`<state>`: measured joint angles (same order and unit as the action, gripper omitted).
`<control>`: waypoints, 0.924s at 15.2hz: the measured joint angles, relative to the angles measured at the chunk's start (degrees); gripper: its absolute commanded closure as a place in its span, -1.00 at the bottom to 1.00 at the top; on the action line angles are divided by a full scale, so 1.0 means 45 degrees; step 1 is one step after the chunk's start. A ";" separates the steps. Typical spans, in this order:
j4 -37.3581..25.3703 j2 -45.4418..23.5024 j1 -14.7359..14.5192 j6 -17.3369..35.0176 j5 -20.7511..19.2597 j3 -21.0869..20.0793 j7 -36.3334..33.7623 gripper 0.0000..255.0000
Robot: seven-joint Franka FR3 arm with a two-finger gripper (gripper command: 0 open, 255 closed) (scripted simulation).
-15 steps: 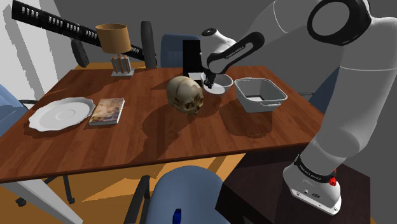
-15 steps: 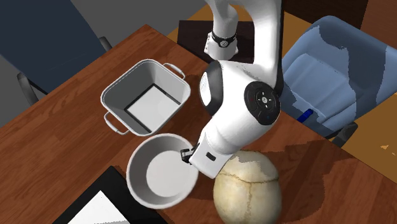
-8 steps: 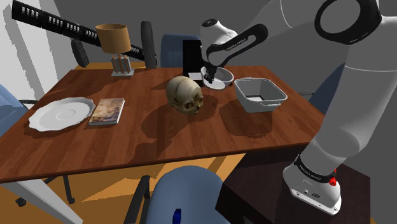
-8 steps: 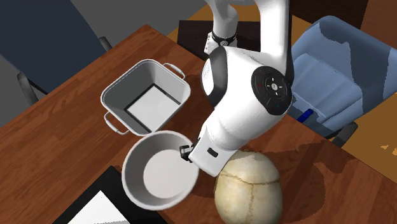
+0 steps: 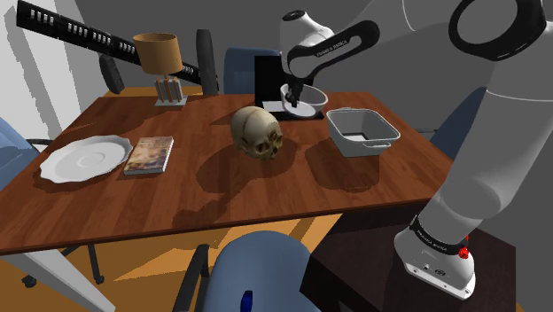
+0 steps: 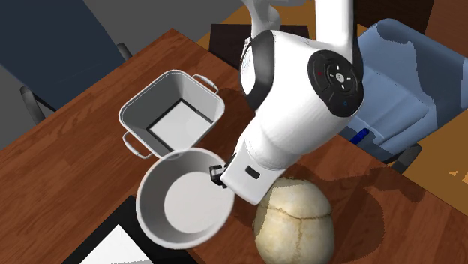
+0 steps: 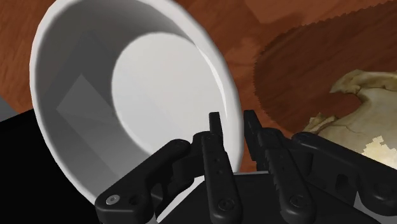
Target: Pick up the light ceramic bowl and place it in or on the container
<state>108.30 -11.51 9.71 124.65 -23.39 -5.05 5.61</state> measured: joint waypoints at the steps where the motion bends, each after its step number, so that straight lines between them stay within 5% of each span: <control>1: -0.0104 0.0049 -0.0009 -0.0148 0.0041 -0.0015 0.0051 1.00; 9: -0.0954 0.0428 -0.0027 -0.1309 0.0348 -0.0085 0.0521 1.00; 14: 0.1272 0.2348 0.0372 -0.0785 0.0536 0.0171 0.1088 1.00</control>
<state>114.02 -0.95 11.39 121.12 -20.98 -4.28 10.51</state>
